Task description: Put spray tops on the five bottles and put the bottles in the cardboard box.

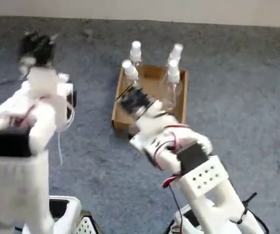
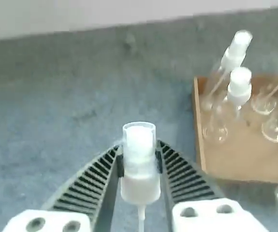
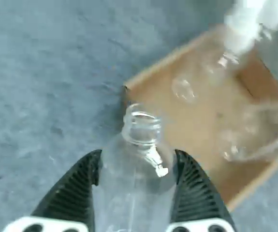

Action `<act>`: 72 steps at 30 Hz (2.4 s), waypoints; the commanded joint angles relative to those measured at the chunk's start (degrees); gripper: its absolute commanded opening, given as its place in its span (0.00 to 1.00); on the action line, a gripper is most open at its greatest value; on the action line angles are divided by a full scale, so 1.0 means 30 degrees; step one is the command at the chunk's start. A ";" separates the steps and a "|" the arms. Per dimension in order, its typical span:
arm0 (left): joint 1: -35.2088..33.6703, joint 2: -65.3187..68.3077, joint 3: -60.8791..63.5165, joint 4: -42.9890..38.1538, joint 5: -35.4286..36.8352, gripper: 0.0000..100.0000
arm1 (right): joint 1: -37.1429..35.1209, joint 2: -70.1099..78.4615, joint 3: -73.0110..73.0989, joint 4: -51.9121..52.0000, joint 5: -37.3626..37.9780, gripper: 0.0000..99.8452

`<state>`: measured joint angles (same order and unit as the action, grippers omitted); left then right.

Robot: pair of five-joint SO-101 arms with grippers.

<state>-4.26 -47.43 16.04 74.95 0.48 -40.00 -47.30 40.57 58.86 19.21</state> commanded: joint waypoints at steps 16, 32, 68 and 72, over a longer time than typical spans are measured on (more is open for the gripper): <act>0.0278 -1.2234 0.8484 -0.9407 0.7590 0.00 | -0.4264 -0.4000 0.8689 -1.0886 -0.1934 0.00; 0.2447 -1.2410 1.2440 -1.1897 0.7590 0.00 | -0.4322 -0.6520 1.0505 -1.1238 -0.2081 0.00; 0.2505 -1.2615 1.1853 -1.2747 0.6066 0.00 | -0.4967 -0.6637 1.0535 -1.0623 -0.2081 0.00; 0.2505 -1.2615 1.1912 -1.2630 0.6066 0.00 | -0.4938 -0.6637 1.0535 -1.0623 -0.2081 0.00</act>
<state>2.24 -84.97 52.00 36.88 19.12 -54.59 -65.76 72.48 26.95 13.32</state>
